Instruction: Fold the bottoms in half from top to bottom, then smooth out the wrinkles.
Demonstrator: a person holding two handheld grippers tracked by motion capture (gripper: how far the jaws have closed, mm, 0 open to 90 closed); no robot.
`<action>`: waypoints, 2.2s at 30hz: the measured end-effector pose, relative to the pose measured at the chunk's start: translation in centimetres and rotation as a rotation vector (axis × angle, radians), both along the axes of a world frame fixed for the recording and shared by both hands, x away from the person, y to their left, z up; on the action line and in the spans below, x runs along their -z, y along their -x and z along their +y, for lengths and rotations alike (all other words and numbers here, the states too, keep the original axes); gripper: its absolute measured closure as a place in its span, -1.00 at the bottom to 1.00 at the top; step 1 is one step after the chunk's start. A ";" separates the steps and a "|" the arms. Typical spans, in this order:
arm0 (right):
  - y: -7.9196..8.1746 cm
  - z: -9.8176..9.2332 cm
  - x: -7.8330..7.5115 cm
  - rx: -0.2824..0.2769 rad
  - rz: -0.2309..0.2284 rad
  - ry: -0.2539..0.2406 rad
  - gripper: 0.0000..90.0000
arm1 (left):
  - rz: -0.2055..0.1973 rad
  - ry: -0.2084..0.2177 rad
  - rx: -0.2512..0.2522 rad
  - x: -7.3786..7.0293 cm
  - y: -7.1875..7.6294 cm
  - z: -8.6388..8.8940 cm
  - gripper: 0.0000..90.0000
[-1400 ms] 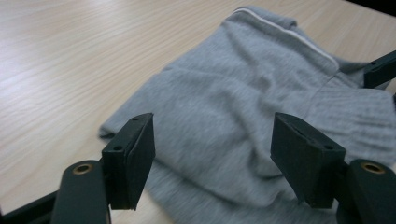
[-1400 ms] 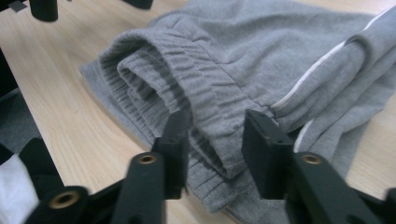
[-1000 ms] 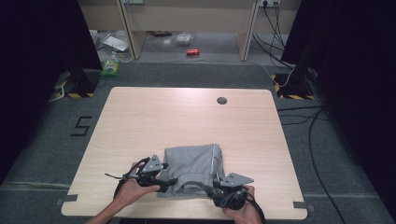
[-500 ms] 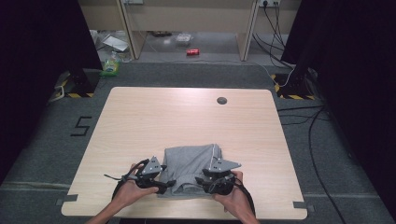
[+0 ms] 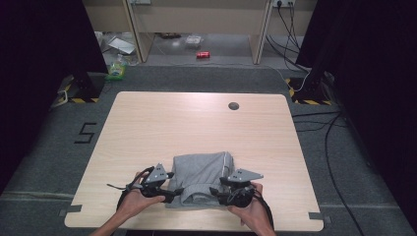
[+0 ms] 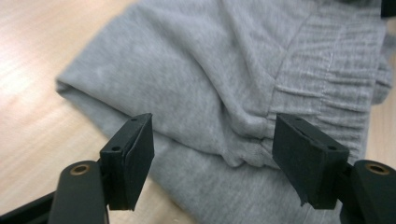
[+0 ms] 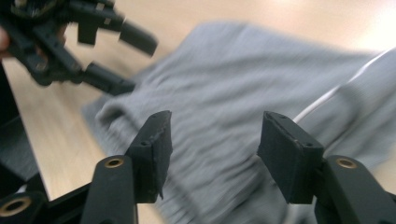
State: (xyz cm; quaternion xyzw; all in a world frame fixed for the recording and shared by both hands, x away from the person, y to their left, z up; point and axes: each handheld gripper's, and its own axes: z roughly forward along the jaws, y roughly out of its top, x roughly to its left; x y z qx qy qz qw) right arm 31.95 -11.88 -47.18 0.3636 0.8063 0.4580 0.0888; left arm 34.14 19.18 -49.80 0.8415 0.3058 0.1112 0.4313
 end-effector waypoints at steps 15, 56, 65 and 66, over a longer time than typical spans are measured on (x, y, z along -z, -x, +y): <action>-6.0 -2.7 -1.5 0.126 -0.022 0.022 -0.08 | 0.066 0.046 -0.127 -1.0 -4.5 2.2 -0.39; -12.0 -2.6 1.1 0.173 0.039 0.080 0.08 | 0.137 0.030 -0.197 0.5 -9.3 1.7 -0.38; -11.8 -3.0 2.6 0.166 0.091 0.107 0.15 | 0.139 0.033 -0.174 1.3 -9.6 1.3 -0.36; -11.8 -3.0 2.7 0.170 0.101 0.102 0.15 | 0.142 0.031 -0.172 1.3 -9.6 1.3 -0.35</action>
